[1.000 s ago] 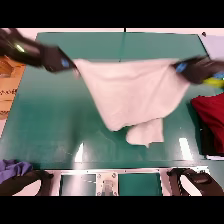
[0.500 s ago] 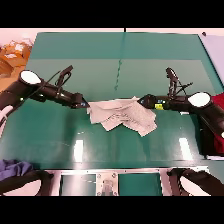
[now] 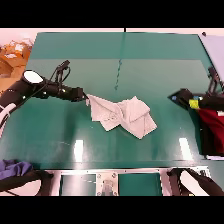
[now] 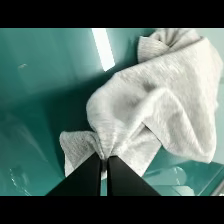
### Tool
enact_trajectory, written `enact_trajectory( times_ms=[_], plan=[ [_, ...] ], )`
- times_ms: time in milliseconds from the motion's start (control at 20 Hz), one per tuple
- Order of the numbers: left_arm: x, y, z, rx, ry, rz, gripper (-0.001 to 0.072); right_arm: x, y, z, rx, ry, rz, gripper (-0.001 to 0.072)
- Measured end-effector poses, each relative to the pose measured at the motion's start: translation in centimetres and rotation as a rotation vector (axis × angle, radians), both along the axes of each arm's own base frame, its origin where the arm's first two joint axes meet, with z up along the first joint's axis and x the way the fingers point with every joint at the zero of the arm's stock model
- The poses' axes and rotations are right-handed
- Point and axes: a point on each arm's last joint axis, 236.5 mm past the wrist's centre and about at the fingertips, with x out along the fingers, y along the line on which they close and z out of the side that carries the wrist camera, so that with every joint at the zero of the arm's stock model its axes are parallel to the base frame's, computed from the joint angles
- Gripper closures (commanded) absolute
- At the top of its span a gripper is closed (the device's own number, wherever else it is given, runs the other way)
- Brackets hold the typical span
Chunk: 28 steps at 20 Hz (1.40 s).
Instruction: Fold the shirts.
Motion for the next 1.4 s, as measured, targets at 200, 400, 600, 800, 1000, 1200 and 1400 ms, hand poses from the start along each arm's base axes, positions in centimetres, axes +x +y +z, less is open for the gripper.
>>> enact_trajectory(
  times_ms=[200,400,600,800,1000,1200,1400],
  plan=[
    [0.8,0.3,0.0,0.012,-0.026,0.023,0.0684,-4.4,1.9,-6.6,0.089,0.157,-0.050,0.0278],
    [1.0,0.4,0.0,0.015,-0.031,0.027,0.0684,-5.7,4.1,-10.9,0.121,0.233,-0.052,0.0280],
    [0.8,0.4,0.0,0.015,-0.026,0.021,0.0684,-6.3,4.9,-13.5,0.145,0.303,-0.067,0.0340],
    [0.7,0.3,-0.1,0.014,-0.023,0.017,0.0684,-5.1,4.8,-14.4,0.135,0.261,-0.072,0.0701],
    [1.6,1.5,1.3,0.043,-0.060,0.010,0.0685,0.4,2.0,-10.8,0.063,0.078,-0.064,0.0702],
    [4.0,4.5,6.6,0.103,-0.165,0.018,0.0684,6.8,-1.4,0.1,0.024,-0.186,-0.061,0.0702],
    [5.3,7.5,14.2,0.170,-0.323,0.043,0.0684,9.1,-3.4,14.0,-0.078,-0.479,-0.037,0.0702]
  ],
)
